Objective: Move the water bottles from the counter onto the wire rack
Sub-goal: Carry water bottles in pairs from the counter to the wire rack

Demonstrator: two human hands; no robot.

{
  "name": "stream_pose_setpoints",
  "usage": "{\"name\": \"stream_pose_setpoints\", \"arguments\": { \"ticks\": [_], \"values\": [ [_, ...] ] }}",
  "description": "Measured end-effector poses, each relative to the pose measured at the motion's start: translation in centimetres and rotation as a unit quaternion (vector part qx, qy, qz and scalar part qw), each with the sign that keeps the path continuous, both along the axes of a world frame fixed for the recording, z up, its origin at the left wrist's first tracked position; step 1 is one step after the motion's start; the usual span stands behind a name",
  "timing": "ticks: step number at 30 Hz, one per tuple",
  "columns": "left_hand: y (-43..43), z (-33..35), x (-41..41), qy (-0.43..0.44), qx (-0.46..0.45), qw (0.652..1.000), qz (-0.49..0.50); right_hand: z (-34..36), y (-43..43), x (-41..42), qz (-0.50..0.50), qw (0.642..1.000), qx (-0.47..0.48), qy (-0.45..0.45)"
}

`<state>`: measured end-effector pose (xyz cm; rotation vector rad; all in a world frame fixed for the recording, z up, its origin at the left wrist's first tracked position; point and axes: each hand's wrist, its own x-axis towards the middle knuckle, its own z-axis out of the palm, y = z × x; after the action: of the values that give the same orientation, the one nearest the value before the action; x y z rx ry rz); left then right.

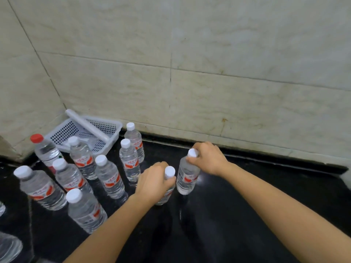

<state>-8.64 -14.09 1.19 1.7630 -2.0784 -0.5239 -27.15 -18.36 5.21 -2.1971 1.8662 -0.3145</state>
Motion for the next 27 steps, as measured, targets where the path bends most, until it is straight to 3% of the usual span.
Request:
{"name": "stream_pose_setpoints", "arguments": {
  "ticks": [4,12,27],
  "values": [
    [1.9,2.3,-3.8,0.012,-0.025,0.998,-0.054,2.6,5.0,-6.2,-0.068,0.994,0.043,-0.076],
    [8.6,6.4,-16.4,0.087,-0.011,0.988,-0.131,6.5,16.3,-20.5,-0.162,0.978,0.03,-0.124],
    [20.4,16.7,-45.9,0.206,-0.052,0.94,-0.267,15.3,34.4,-46.5,-0.248,0.944,-0.164,-0.142]
  ]
}}
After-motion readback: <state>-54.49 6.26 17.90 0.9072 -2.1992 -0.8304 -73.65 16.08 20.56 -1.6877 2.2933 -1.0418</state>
